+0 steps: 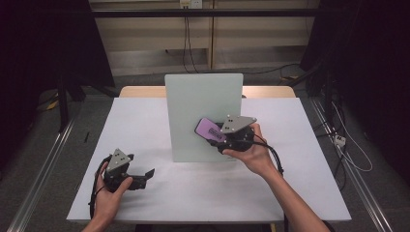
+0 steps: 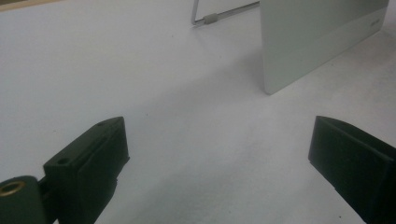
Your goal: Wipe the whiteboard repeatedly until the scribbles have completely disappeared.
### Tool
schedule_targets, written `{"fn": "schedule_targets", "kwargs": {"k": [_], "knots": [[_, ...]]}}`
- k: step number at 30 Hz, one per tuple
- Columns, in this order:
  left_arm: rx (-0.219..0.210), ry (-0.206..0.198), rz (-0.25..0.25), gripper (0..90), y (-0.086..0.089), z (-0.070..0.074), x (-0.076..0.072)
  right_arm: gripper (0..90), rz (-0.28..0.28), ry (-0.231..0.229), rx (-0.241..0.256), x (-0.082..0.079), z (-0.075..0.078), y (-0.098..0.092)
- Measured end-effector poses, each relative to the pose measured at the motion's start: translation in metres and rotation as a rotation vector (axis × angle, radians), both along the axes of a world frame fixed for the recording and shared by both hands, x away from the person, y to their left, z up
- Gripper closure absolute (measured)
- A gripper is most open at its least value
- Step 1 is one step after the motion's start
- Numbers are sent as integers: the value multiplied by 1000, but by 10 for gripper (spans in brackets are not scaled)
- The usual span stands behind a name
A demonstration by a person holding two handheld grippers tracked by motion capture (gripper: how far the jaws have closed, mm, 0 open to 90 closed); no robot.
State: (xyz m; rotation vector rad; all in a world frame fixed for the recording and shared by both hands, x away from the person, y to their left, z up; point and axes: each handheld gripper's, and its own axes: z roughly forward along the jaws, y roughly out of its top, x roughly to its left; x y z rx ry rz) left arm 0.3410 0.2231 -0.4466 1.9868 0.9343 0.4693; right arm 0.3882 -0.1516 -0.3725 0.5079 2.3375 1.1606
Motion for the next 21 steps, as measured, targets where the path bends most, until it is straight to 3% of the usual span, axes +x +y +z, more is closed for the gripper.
{"fn": "schedule_targets", "kwargs": {"k": [4, 16, 21], "knots": [[0, 0, 2, 48, 0, 0, 0, 422, 2, 5, 15, 2, 4, -3], [-4, 2, 3, 49, 1, 0, -1, 422, -80, -73, 68, 8, 35, -28], [-1, 1, 2, 49, 1, 0, 0, 423, -97, -79, 75, 5, 33, -39]]}}
